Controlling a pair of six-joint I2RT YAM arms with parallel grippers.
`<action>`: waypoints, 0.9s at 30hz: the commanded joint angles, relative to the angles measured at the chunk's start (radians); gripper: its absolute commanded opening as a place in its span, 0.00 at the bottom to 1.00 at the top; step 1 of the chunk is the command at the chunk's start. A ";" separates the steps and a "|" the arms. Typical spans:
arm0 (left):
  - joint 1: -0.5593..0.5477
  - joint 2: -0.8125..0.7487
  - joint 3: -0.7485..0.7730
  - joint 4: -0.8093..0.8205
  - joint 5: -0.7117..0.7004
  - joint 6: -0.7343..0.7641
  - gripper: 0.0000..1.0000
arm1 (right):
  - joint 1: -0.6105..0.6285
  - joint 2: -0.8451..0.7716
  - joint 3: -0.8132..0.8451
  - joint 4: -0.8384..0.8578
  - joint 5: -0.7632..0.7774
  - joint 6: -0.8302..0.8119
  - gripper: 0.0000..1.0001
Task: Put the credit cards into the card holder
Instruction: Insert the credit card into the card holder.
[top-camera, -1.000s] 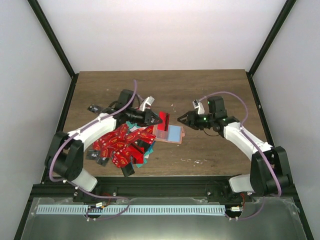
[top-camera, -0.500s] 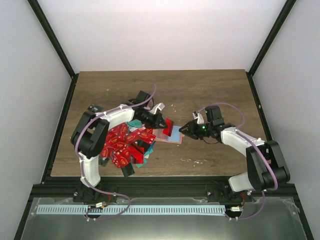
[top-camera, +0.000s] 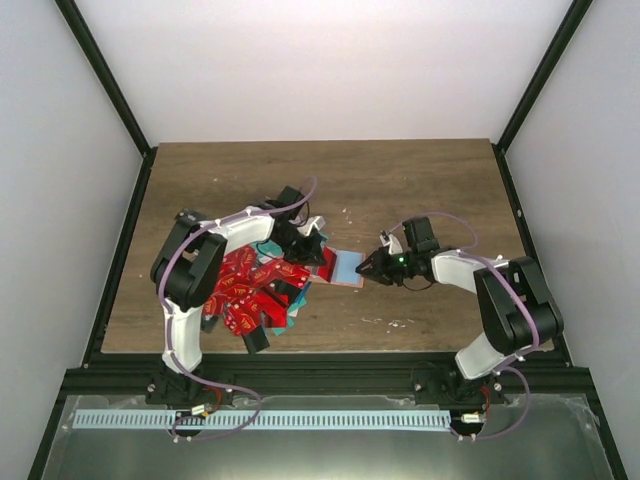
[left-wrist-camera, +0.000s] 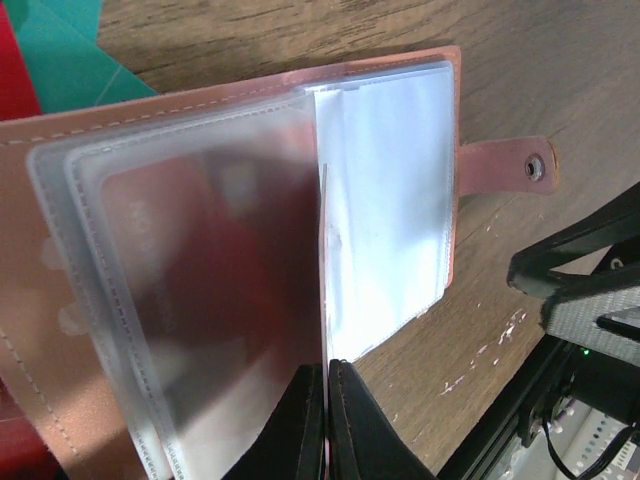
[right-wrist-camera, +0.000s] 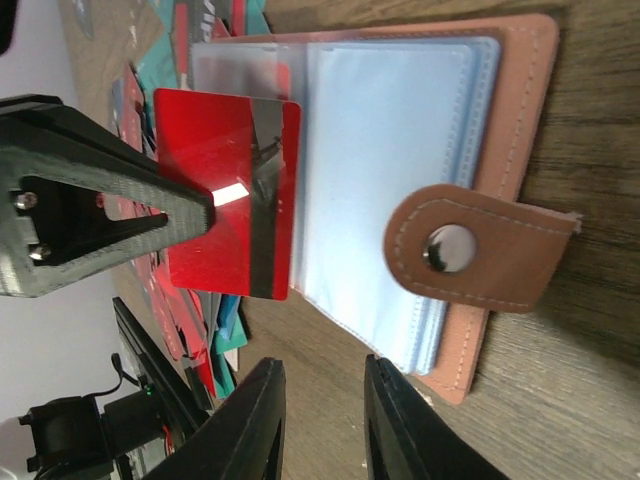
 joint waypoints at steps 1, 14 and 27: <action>-0.004 0.029 0.028 -0.024 -0.015 0.009 0.04 | 0.008 0.043 0.029 0.021 -0.017 -0.036 0.24; -0.004 0.065 0.038 0.015 0.049 0.008 0.04 | 0.009 0.149 0.058 0.039 -0.022 -0.061 0.24; -0.003 0.107 0.072 0.011 0.056 0.052 0.04 | 0.009 0.200 0.088 0.009 -0.009 -0.087 0.22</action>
